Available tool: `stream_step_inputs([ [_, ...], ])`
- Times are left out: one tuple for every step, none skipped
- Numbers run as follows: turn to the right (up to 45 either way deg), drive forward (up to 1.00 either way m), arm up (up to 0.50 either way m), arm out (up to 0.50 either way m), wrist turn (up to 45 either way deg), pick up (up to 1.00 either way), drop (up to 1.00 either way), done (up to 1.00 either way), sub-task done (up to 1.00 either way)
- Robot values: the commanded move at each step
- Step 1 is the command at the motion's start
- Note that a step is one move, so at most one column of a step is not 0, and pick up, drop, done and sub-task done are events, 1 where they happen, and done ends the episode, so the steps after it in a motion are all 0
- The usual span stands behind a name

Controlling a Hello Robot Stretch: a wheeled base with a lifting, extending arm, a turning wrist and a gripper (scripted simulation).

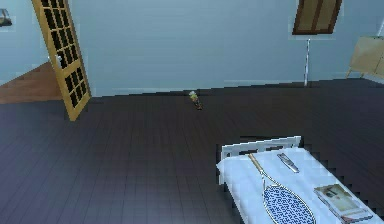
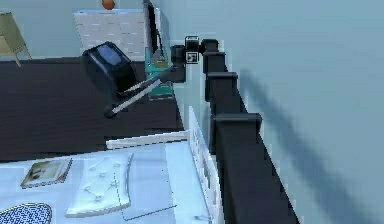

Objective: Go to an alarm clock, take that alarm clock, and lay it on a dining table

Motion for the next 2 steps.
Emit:
stream_step_inputs([
  [0.0, 0.00, 0.00, 0.00, -39.0, 0.00, 0.00, 0.00, 0.00],
  [0.0, 0.00, 0.00, -0.42, 0.0, 0.00, 0.00, 0.00, 0.00],
])
